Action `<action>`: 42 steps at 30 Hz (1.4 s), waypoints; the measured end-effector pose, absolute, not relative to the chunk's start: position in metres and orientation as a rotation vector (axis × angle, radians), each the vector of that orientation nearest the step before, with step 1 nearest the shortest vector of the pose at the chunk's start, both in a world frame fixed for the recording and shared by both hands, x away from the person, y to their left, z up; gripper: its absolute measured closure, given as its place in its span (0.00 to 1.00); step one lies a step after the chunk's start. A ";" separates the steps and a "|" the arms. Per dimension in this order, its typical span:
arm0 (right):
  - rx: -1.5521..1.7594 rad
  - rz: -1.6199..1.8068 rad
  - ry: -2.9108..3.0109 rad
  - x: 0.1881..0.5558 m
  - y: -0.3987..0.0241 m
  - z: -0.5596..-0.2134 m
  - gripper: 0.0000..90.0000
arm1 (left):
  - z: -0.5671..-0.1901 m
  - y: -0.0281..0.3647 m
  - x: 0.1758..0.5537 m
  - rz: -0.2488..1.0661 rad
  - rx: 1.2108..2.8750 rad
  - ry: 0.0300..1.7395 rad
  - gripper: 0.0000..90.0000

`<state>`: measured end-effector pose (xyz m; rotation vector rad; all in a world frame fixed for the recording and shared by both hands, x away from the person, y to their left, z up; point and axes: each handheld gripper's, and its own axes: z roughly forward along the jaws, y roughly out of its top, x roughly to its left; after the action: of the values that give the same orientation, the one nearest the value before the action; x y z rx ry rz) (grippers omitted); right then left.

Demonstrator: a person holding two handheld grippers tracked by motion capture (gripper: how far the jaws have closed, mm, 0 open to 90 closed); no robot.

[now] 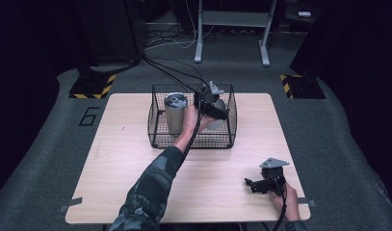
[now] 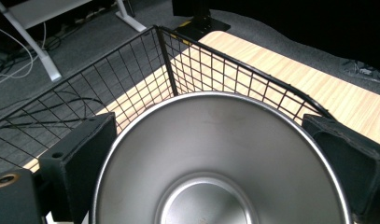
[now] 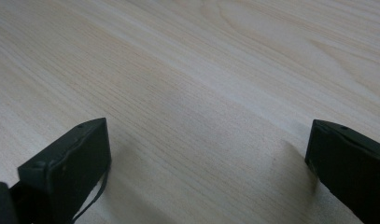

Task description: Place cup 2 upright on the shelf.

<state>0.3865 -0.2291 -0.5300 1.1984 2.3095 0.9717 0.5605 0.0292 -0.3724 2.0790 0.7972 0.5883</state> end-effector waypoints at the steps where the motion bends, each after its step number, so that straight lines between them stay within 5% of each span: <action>1: 1.198 0.972 2.309 0.387 -0.229 -0.530 0.00 | -0.374 0.029 0.561 0.583 2.083 0.799 0.07; 42: 1.202 0.972 2.310 0.386 -0.229 -0.530 0.00 | -0.411 0.025 0.589 0.474 2.224 0.883 0.07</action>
<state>0.3863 -0.2290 -0.5299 1.2017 2.3102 0.9718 0.5893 0.0251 -0.4108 2.2235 0.8826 0.4743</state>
